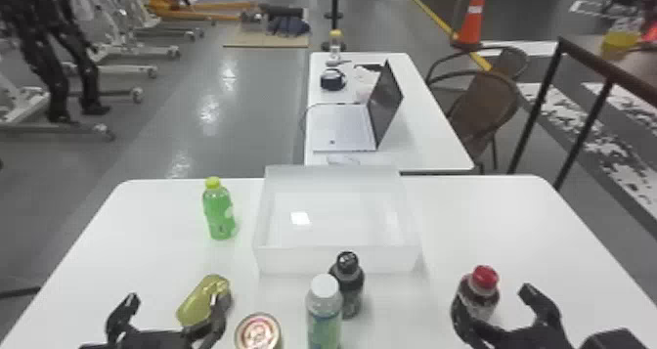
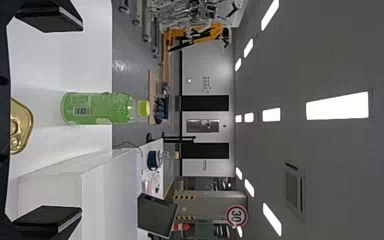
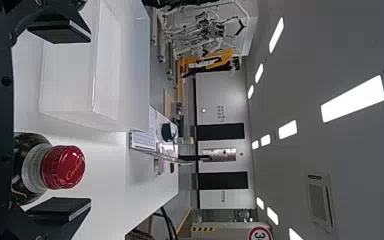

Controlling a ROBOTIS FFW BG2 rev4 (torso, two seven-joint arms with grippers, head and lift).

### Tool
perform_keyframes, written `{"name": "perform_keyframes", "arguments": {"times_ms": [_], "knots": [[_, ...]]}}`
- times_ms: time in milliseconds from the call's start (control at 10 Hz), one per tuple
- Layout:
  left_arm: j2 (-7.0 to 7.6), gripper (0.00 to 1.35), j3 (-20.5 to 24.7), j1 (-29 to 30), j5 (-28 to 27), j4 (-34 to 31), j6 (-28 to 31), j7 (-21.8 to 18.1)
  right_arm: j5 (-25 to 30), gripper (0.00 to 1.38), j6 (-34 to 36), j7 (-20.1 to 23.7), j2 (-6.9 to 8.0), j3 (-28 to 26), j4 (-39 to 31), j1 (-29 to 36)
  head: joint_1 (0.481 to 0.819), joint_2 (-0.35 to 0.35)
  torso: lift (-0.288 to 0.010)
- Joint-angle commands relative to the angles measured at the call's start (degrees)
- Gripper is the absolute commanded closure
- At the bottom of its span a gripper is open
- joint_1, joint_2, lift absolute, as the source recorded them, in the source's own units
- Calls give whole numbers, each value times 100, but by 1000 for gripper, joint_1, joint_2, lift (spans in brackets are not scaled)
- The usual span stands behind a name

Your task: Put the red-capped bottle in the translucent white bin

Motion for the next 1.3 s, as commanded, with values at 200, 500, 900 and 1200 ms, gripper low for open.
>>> {"name": "perform_keyframes", "arguments": {"times_ms": [200,500,900,1200], "knots": [[-15,15,0,-9,0,8,-10,9,92,128,-52,-18,44,0,-5,9,549,0,-100],[-15,15,9,-36,-9,44,-54,18,92,124,-52,-246,97,9,-49,88,549,0,-100],[-15,15,9,-44,9,87,-54,26,-338,125,-210,-246,18,0,215,88,549,0,-100],[-15,15,9,-123,-9,184,-133,26,-321,125,-368,-246,-44,-131,566,96,549,0,-100]]}}
